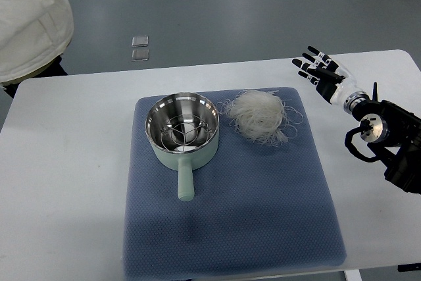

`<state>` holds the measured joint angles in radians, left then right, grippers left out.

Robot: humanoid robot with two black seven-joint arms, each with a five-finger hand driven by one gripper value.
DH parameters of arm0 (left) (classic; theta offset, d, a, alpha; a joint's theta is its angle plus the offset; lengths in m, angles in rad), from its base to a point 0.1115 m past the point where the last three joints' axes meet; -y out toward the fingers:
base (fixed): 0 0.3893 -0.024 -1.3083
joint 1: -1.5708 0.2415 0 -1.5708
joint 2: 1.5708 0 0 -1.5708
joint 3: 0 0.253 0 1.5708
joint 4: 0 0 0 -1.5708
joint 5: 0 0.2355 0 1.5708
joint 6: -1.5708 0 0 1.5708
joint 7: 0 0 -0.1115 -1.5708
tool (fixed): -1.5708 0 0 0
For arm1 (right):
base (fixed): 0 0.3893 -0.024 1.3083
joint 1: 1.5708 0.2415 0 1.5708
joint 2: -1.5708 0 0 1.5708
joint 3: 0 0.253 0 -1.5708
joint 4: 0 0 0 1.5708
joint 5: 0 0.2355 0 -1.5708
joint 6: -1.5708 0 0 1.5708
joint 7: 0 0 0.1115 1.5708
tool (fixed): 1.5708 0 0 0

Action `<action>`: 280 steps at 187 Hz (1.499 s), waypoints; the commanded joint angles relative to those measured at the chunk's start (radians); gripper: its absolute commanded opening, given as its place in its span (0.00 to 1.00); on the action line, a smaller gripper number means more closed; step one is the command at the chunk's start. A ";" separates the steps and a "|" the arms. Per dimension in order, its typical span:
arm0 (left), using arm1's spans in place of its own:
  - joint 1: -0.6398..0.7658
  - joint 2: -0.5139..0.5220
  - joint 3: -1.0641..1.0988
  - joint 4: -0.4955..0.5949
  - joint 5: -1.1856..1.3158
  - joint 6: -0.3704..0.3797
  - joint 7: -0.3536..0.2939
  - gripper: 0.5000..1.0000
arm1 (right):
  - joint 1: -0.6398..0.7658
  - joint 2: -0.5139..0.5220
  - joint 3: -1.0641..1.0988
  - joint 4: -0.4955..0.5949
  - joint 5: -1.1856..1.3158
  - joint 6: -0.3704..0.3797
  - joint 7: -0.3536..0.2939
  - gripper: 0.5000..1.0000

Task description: Put vermicelli into pot with right hand

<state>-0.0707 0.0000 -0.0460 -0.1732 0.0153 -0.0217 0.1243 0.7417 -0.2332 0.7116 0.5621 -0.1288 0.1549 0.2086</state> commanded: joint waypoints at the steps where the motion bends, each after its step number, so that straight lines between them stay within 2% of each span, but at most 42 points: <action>1: -0.001 0.000 0.000 -0.002 0.000 0.000 0.000 1.00 | 0.001 0.000 0.000 -0.001 0.000 -0.002 0.000 0.86; 280: 0.000 0.000 0.000 0.000 0.000 0.000 0.000 1.00 | -0.008 0.000 -0.003 -0.001 -0.003 0.003 0.000 0.86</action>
<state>-0.0716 0.0000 -0.0460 -0.1737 0.0152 -0.0218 0.1240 0.7333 -0.2321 0.7091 0.5614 -0.1304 0.1578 0.2086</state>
